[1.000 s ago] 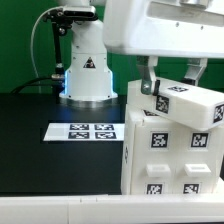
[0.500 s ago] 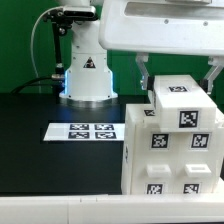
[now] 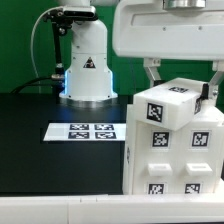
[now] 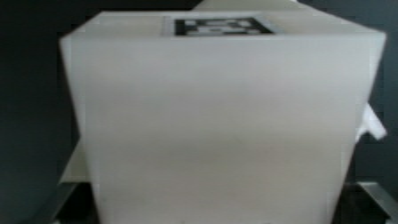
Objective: Assemble cabinet
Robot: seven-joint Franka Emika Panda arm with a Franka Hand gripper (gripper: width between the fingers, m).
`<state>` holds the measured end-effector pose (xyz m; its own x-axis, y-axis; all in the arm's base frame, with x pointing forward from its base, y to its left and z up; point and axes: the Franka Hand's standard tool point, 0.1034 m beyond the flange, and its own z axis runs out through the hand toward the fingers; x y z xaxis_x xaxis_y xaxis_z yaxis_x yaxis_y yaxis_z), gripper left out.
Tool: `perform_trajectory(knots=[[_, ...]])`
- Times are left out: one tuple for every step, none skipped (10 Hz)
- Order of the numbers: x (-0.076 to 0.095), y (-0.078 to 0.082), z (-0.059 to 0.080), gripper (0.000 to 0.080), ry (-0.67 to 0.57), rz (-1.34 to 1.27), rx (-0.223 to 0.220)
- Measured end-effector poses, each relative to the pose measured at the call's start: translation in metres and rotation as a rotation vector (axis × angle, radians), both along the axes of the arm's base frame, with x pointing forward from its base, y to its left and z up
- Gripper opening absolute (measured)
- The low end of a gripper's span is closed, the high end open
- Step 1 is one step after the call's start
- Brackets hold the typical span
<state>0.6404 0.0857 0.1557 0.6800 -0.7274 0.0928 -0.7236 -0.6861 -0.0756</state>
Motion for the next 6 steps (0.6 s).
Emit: perform_trajectory(knots=[[0.0011,0.0006,0.0,0.0558,-0.011,-0.075,0.017],[-0.0002,0.0008,-0.0004,0.0558,-0.003,-0.13,0.028],[-0.0004,0.0012,-0.0005,0.0558,-0.002,-0.17,0.035],[-0.0016,0.0017,-0.0012,0.0558,0.004,-0.257,0.052],[-0.0021,0.0019,-0.0017,0.0558,0.007,-0.325,0.065],[-0.004,0.0023,-0.0038,0.0558,0.016,-0.487,0.106]])
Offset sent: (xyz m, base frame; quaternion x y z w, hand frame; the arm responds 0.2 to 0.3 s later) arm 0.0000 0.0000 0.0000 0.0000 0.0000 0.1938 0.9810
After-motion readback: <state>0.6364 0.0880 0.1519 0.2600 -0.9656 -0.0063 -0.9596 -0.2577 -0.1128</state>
